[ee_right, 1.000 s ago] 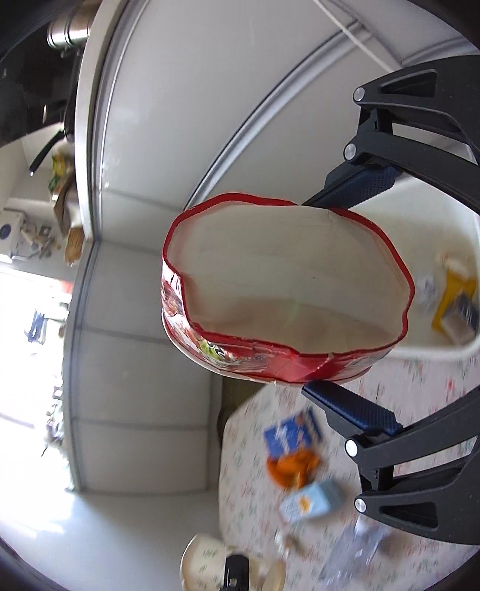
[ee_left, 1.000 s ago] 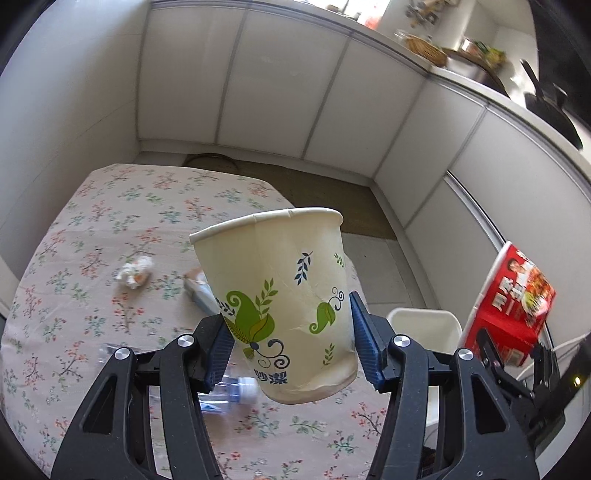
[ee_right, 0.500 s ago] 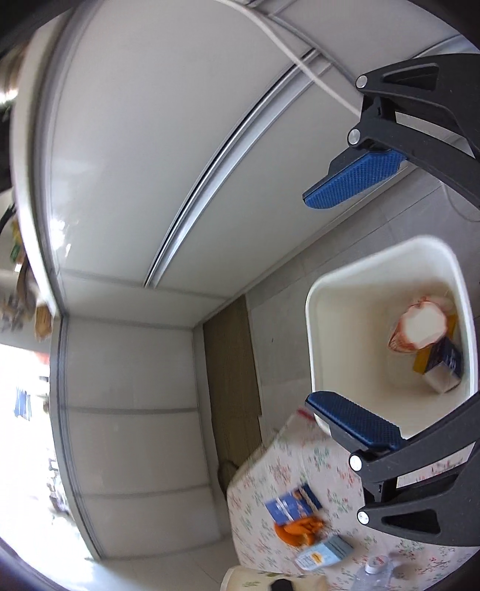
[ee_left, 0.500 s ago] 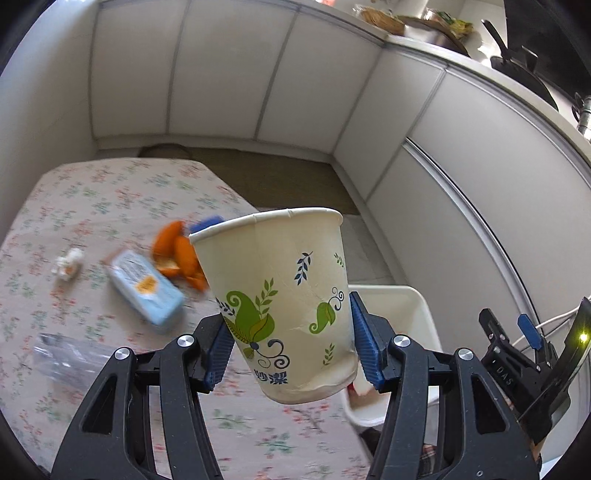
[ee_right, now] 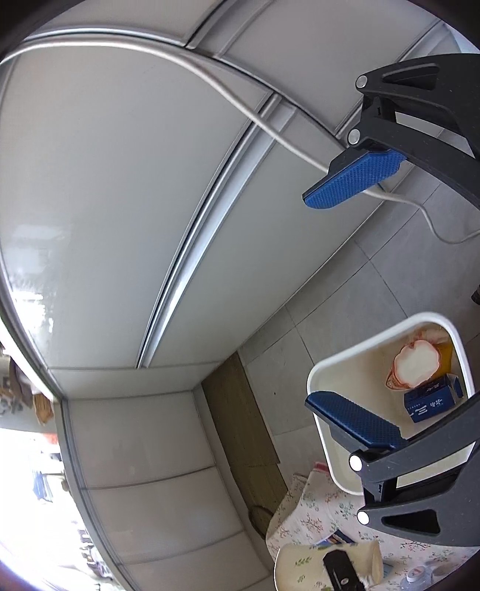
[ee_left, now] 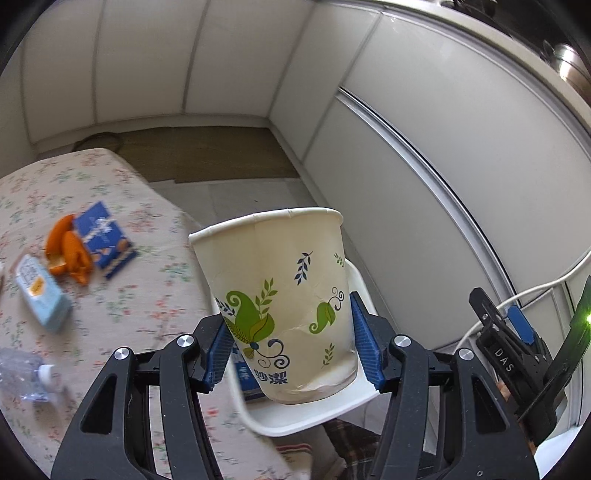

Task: Collect trash
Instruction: 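Open the left gripper over the bin to drop the white paper cup, then grasp the white plastic bundle with the left gripper while the right gripper grasps the milk carton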

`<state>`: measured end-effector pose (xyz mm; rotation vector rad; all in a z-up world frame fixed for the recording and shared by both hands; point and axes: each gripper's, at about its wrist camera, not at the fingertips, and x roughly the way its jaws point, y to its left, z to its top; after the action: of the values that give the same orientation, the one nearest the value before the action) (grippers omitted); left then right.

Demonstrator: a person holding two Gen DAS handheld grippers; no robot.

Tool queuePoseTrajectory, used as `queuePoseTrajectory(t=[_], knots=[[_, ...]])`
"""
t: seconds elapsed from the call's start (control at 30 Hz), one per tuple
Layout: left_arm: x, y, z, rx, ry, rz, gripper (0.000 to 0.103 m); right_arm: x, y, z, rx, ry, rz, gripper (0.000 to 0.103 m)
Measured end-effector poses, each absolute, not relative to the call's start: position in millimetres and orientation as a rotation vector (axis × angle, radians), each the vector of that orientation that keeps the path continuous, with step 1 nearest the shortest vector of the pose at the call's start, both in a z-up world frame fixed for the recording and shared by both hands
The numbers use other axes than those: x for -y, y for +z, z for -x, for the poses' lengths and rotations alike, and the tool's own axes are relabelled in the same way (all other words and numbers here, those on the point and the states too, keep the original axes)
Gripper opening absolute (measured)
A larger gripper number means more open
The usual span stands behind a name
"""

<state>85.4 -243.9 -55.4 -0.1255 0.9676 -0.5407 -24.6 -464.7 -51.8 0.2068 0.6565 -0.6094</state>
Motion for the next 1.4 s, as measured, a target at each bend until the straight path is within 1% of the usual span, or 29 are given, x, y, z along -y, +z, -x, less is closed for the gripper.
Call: queuePoseTrajectory(t=[0.17, 0.23, 0.27, 0.3, 0.4, 0.53, 0.6, 0.9, 1.4], knots=[[265.9, -60.7, -87.2, -0.993, -0.571, 0.096, 0.058, 472.9, -55.0, 27.1, -0.666, -0.623, -0.214, 0.096], [268.8, -62.5, -88.8, -1.002, -0.573, 0.091, 0.068, 474.5, -54.8, 27.5, -0.664, -0.630, -0.214, 0.096], [269.4, -62.9, -86.4, -1.000, -0.568, 0.085, 0.071, 474.3, -55.0, 27.4, -0.664, -0.628, -0.216, 0.096], [269.1, -63.0, -85.3, -0.997, -0.565, 0.079, 0.073, 474.1, -55.0, 26.9, -0.666, -0.627, -0.217, 0.096], [264.3, -62.8, -85.6, -0.986, -0.536, 0.049, 0.074, 470.2, -55.0, 24.6, -0.671, -0.617, -0.210, 0.096], [252.6, -59.2, -81.5, -0.944, -0.479, -0.004, 0.082, 458.4, -53.6, 16.5, -0.677, -0.590, -0.192, 0.096], [244.8, -57.8, -79.8, -0.929, -0.460, -0.021, 0.084, 449.5, -54.4, 11.9, -0.684, -0.572, -0.173, 0.096], [201.4, -59.5, -80.1, -0.901, -0.348, -0.089, 0.088, 389.8, -59.2, -10.3, -0.696, -0.463, -0.109, 0.096], [65.1, -74.6, -108.7, -0.940, -0.113, -0.120, 0.089, 257.4, -64.1, -53.8, -0.695, -0.222, 0.015, 0.096]])
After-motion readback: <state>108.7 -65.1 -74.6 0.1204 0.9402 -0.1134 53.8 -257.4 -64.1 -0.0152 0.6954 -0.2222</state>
